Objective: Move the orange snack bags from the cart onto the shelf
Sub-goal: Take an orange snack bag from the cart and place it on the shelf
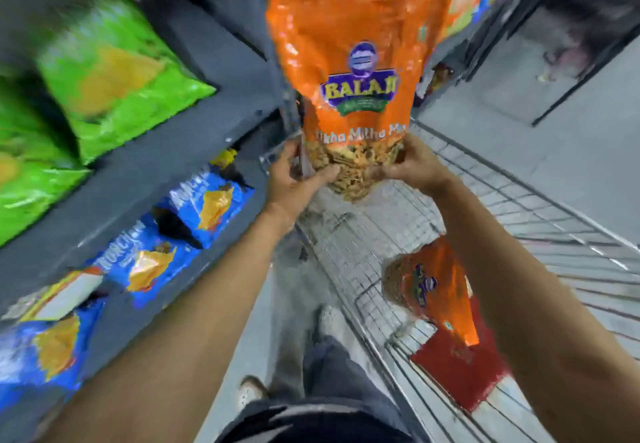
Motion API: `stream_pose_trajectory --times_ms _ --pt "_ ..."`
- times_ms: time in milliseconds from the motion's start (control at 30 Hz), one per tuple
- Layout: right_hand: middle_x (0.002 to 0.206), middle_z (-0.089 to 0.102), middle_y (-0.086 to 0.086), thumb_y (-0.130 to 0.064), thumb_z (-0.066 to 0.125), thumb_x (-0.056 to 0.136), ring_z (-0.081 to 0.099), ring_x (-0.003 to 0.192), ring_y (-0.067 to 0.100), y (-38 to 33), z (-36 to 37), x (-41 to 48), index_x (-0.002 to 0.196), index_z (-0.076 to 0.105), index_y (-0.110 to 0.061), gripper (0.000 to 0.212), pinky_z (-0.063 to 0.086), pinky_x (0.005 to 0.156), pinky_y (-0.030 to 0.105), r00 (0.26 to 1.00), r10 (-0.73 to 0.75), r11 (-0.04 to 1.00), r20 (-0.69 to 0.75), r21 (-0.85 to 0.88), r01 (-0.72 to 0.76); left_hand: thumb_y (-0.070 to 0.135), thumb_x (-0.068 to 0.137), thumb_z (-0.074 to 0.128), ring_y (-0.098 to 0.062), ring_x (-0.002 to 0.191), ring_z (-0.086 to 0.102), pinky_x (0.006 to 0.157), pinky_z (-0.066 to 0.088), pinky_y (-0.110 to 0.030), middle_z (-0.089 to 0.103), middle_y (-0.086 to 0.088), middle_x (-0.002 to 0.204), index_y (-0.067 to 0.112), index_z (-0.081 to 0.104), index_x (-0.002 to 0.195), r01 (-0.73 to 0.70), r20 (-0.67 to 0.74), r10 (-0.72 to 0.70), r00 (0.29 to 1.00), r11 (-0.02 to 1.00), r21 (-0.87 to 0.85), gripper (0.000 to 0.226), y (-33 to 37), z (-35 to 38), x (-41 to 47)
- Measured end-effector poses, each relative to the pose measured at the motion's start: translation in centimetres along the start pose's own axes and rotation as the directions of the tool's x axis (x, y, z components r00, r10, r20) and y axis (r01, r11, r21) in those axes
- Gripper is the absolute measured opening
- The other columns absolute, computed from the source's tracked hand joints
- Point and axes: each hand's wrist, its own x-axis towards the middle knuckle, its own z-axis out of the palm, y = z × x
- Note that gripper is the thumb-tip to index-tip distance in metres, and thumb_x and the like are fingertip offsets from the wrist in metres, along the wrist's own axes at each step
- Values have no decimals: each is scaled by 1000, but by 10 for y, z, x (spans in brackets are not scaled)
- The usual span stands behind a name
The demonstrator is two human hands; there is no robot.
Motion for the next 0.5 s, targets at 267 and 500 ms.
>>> stream_pose_trajectory --times_ms 267,500 --pt "73 73 -28 -27 85 53 68 69 -10 -153 97 -23 93 70 -31 43 54 60 9 920 -375 905 -111 171 389 -3 75 73 -15 100 56 92 48 -31 63 -12 112 1 54 121 -364 -119 357 926 930 -46 49 134 -107 -67" --pt "92 76 -13 -17 87 44 69 90 15 -288 194 -19 105 61 -23 67 57 86 44 758 -650 727 -62 241 643 -14 68 73 3 83 63 80 51 -16 68 10 90 7 56 112 -668 -250 648 719 744 10 51 232 -231 -138"
